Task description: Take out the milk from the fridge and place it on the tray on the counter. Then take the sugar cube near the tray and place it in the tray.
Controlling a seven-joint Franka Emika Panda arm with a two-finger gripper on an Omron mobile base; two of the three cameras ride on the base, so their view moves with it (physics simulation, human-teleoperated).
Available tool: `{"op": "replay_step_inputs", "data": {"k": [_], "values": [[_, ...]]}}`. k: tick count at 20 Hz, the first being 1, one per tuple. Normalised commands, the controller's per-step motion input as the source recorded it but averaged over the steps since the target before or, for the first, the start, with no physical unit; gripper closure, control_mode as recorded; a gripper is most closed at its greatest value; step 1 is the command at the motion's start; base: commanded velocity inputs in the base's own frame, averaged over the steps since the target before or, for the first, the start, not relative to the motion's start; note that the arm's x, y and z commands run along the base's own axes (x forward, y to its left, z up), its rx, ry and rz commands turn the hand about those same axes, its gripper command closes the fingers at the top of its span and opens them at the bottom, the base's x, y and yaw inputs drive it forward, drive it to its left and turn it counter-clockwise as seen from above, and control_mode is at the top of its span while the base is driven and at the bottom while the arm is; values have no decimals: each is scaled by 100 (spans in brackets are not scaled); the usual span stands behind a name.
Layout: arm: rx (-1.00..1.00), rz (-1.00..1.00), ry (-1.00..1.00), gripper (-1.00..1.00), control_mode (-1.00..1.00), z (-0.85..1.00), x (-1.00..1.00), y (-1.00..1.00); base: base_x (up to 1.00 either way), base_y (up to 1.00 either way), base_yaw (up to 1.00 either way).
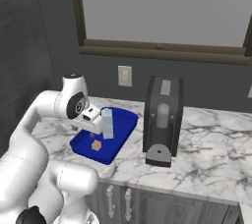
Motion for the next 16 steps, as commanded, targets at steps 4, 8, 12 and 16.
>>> {"op": "replay_step_inputs", "data": {"k": [4,8,12,16], "values": [[0,1,-3,-100,-100,100,-76,0,0,0,0],[0,1,-11,-100,-100,100,-69,0,0,0,0],[0,1,-20,-100,-100,100,-72,0,0,0,0],[0,0,-20,-100,-100,100,-57,1,0,0,0]]}}
